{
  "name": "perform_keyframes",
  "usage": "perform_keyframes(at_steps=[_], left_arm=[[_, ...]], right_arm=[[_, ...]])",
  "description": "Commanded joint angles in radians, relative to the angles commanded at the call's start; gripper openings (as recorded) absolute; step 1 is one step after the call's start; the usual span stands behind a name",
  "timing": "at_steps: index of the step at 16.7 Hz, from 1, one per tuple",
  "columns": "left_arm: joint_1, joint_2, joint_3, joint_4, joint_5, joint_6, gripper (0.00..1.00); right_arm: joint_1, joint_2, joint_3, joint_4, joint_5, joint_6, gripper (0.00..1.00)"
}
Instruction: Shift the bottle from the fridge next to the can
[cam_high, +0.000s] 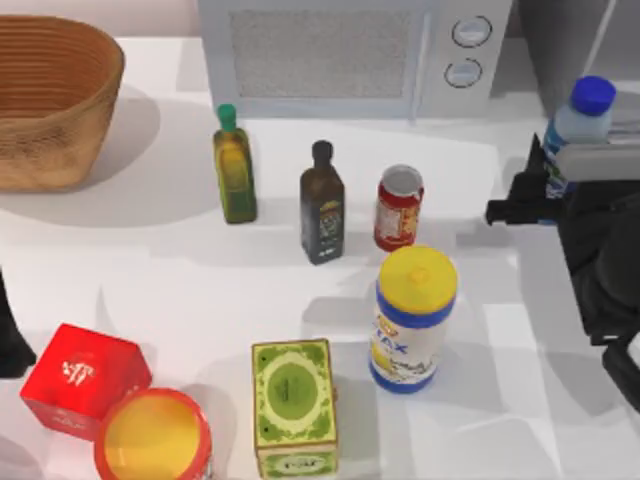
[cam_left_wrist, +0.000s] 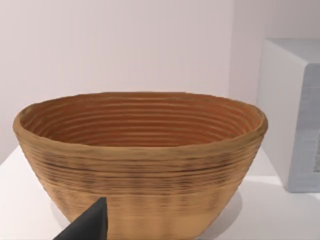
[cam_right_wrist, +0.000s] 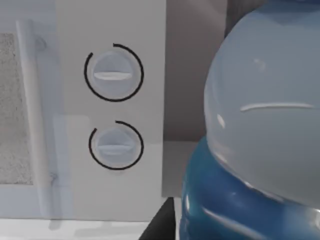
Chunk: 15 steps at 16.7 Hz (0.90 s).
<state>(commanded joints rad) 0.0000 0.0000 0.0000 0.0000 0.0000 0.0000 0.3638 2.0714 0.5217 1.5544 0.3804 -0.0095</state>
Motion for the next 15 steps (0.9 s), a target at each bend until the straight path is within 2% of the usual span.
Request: perform_keyframes(at_steps=[7,15], left_arm=[[0.0,0.0,0.0,0.0,0.0,0.0,1.0],[0.0,0.0,0.0,0.0,0.0,0.0,1.0]], right_arm=[[0.0,0.0,0.0,0.0,0.0,0.0,0.98],[0.0,0.0,0.0,0.0,0.0,0.0,1.0]])
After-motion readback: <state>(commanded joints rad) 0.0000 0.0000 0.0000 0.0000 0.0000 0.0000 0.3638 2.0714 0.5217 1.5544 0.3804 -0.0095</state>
